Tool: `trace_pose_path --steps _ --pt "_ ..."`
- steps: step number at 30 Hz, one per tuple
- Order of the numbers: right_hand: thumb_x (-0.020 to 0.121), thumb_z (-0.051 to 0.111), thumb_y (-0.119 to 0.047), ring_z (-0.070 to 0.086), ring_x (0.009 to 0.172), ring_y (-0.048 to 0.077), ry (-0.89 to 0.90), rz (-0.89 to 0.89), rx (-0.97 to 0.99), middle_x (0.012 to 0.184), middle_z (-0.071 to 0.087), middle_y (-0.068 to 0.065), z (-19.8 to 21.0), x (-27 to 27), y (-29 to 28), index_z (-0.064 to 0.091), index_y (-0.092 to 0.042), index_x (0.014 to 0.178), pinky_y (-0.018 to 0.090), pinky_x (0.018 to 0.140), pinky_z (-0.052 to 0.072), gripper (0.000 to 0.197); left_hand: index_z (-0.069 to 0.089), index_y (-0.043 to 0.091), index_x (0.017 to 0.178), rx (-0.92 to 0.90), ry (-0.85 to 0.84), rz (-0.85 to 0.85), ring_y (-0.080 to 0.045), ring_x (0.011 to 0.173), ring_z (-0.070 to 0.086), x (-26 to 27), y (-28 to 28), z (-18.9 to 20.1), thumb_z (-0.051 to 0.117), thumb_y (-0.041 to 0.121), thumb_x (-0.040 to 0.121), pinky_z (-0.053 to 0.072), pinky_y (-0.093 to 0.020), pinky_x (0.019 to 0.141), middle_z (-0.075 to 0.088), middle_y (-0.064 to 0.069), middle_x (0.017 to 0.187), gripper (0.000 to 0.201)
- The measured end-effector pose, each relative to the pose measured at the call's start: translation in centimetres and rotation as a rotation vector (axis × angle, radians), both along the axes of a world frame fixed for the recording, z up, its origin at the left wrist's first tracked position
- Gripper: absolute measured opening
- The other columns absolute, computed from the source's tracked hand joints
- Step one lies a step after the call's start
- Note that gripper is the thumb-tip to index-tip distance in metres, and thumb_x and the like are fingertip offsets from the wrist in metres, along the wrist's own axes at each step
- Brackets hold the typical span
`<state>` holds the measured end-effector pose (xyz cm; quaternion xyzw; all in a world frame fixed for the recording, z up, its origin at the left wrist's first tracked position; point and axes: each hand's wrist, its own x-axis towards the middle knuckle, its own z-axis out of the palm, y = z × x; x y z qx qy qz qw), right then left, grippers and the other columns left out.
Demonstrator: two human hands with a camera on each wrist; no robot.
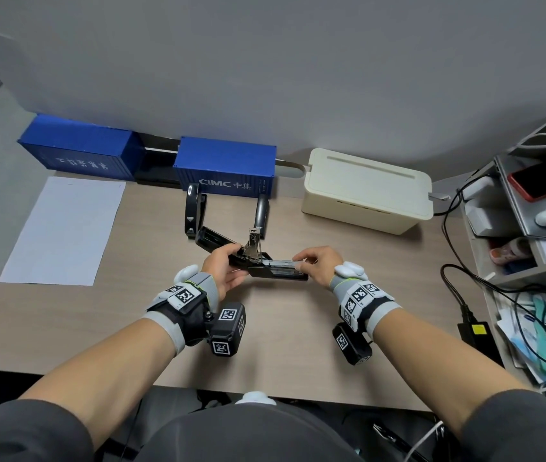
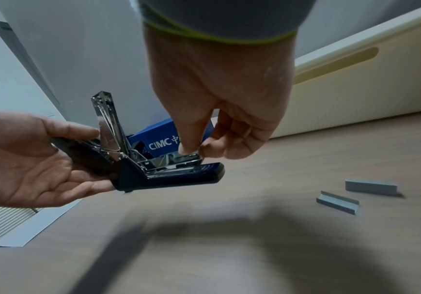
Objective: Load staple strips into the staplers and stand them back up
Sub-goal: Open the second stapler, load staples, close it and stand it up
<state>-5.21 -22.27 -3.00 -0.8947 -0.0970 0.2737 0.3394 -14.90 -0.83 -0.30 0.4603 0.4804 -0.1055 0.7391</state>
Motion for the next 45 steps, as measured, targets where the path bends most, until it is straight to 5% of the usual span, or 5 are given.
trace_pose_path --steps 10,23,30,37,45 --pt "0.072 0.080 -0.035 0.054 0.094 0.015 -0.001 0.116 -0.074 0.105 0.055 0.002 0.0 0.3 -0.6 0.060 -0.026 0.123 0.027 0.089 0.042 0.055 0.062 0.018 0.095 -0.055 -0.019 -0.001 -0.031 0.099 0.069 0.2 0.4 0.0 0.059 0.034 0.090 0.052 -0.036 0.090 0.070 -0.015 0.112 0.017" --pt "0.079 0.065 0.013 0.064 0.052 0.013 0.449 -0.264 0.374 0.078 0.063 0.012 1.8 1.1 -0.1 0.061 0.003 0.110 0.018 0.053 0.055 0.033 0.055 0.017 0.110 0.166 -0.239 -0.173 -0.021 0.101 0.066 0.7 0.7 0.6 0.061 0.021 0.097 0.043 -0.028 0.068 0.068 -0.003 0.110 0.015" --pt "0.080 0.064 0.010 0.062 0.054 0.009 0.380 -0.237 0.376 0.086 0.063 0.010 3.2 1.4 1.8 0.055 0.000 0.124 0.015 0.049 0.043 0.046 0.072 0.034 0.096 0.561 -0.350 -0.385 -0.014 0.074 0.063 1.9 1.5 0.6 0.086 0.030 0.067 0.049 -0.027 0.075 0.071 0.004 0.082 0.033" --pt "0.069 0.080 -0.041 0.065 0.105 0.024 0.442 -0.249 0.480 0.132 0.052 0.010 5.1 1.8 5.8 0.020 -0.027 0.146 0.039 0.089 0.056 0.099 0.073 0.038 0.111 0.853 -0.350 -0.625 -0.017 0.086 0.064 2.6 0.7 1.0 0.084 0.041 0.062 0.055 -0.033 0.081 0.064 0.004 0.095 0.051" --pt "0.068 0.077 -0.035 0.066 0.107 0.027 0.376 -0.281 0.469 0.126 0.060 0.017 5.7 3.2 9.1 0.031 -0.020 0.142 0.040 0.085 0.058 0.088 0.066 0.028 0.120 0.661 -0.340 -0.600 -0.020 0.095 0.068 3.0 2.0 2.0 0.077 0.036 0.070 0.055 -0.038 0.088 0.073 0.001 0.105 0.052"
